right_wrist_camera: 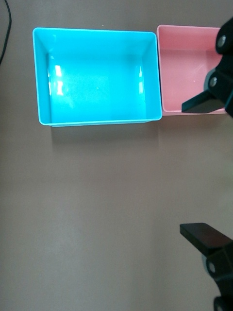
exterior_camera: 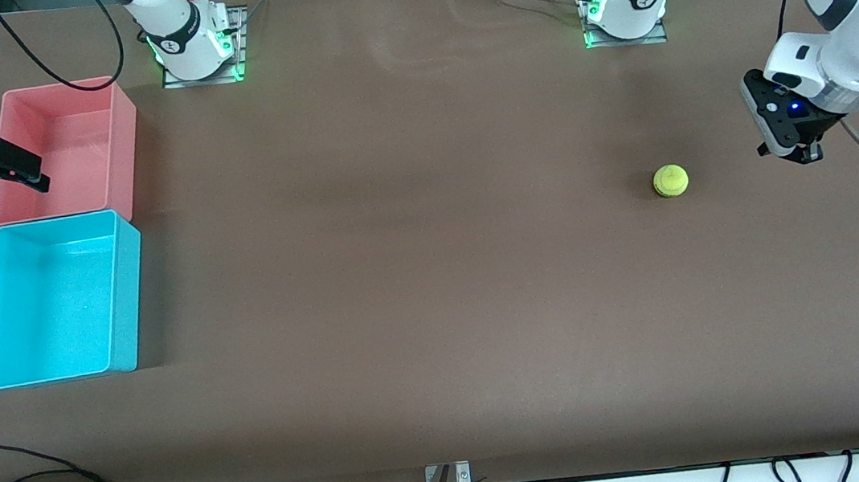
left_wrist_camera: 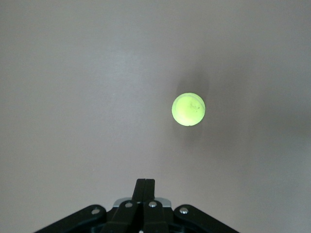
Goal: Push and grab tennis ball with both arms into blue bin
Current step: 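Lower the left gripper behind the tennis ball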
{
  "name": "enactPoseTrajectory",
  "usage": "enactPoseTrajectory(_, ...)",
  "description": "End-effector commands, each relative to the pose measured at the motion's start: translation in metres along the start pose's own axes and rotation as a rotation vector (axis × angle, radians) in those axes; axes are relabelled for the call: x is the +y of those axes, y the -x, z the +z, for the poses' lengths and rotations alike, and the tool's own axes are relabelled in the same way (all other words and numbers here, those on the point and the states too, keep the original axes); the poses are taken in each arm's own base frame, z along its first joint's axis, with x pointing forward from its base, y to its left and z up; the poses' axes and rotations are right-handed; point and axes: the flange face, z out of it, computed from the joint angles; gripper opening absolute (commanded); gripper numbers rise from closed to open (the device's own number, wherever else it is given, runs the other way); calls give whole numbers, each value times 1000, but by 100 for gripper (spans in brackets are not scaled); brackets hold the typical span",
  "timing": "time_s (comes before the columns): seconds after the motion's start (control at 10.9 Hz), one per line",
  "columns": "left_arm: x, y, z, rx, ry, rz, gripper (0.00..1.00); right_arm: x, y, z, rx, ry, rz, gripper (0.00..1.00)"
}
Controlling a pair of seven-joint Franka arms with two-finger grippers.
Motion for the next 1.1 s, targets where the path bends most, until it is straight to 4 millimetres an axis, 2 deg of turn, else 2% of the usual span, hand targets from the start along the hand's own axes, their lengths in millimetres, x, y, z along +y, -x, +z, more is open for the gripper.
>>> enactPoseTrajectory(0.0,15,20,44,102,-19,149,0,3,-2,-2,-10,-11,8,100)
enactPoseTrajectory(0.18,12,25,59,113,-6,214,0,1,-1,-6,-2,-9,6,100)
enactPoseTrajectory(0.37,9,41,83,106,-4,202,0,1,0,-7,-2,-10,5,100)
enactPoseTrajectory(0.46,7,41,94,107,-14,251,0,3,-1,-5,-4,-10,7,100)
enactPoseTrajectory(1.01,28,57,177,103,-46,265,0,2,-2,-5,-2,-6,7,100)
